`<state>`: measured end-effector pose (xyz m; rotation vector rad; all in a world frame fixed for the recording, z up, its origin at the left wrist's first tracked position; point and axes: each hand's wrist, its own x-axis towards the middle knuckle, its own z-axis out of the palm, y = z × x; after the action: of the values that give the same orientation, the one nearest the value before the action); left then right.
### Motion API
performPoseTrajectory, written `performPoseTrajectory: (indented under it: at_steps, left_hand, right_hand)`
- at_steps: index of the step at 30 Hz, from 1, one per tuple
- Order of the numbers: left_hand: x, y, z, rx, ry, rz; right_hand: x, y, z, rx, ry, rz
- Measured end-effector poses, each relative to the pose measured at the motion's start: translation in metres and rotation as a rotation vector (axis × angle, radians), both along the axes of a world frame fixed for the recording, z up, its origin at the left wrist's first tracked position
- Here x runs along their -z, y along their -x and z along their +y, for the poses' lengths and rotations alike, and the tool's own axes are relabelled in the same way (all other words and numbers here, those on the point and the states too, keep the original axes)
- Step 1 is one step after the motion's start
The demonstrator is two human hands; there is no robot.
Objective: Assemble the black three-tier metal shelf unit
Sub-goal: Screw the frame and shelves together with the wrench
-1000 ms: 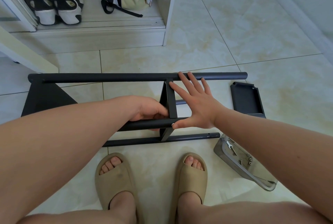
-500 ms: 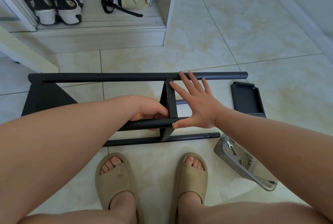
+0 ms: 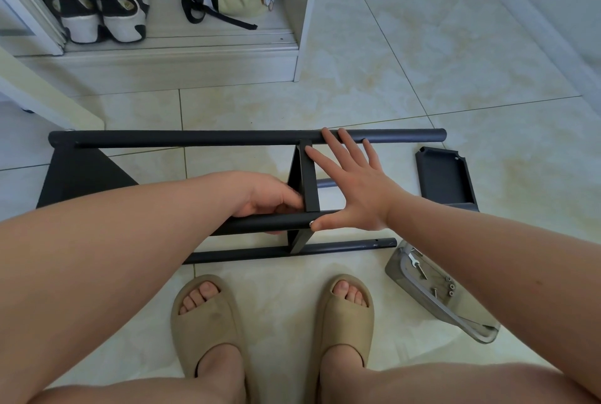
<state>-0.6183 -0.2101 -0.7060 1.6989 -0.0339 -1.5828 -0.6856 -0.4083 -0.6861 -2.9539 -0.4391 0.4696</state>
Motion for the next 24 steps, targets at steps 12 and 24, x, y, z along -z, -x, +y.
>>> performPoseTrajectory:
  at_steps: [12,24]
  left_hand:
    - [-0.0052,0.0,0.0015,-0.037,-0.002,0.067]
    - [-0.0041,0.0006,0.0037,-0.02,0.043,0.054]
  right_hand:
    - [-0.0011,-0.0009,0.0001,-0.002,0.0,0.005]
    - [-0.0009,-0.0006,0.0003,-0.001,0.005,0.001]
